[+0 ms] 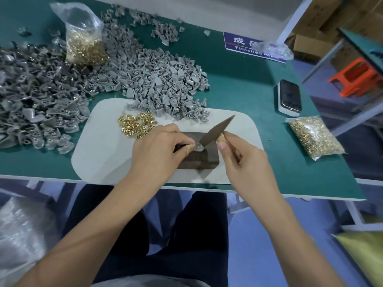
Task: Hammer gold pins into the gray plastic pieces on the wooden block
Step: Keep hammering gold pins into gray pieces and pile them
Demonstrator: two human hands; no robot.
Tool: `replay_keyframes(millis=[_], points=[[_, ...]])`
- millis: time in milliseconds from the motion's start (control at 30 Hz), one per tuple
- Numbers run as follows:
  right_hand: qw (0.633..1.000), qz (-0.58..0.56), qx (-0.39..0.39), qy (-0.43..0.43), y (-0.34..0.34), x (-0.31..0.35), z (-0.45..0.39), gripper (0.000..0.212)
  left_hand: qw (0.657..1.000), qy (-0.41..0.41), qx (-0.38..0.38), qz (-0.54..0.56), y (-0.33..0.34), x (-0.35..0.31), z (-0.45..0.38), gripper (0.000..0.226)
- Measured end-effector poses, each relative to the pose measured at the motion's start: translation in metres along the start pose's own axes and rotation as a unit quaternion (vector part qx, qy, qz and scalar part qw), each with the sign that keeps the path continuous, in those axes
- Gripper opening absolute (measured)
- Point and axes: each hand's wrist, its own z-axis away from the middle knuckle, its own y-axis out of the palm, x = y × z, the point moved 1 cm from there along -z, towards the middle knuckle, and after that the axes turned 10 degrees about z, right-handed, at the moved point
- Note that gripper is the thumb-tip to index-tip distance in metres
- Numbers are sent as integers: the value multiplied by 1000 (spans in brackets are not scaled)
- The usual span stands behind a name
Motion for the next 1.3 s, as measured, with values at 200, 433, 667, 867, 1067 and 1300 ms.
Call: replay_keyframes(millis=[200,433,667,867,1067,1300], points=[[994,-58,-96,-5,-13,0,-3,27,1000,-1,-2,10,1,3,-2,7],[999,-14,-45,7,-3,-5,1,22,1000,0,1,10,1,5,-3,10],[1000,14,-1,-1,7,4,6,28,1000,0,3,9,1,6,-3,10],[996,-22,-88,6,-6,0,0,33,1000,-3,-1,16,1,6,-3,9],[998,51,-44,2,-5,0,1,30,1000,-4,0,20,1,5,-4,10],[998,53,-31,0,6,2,10,34,1000,-1,-1,22,1,6,-4,10]])
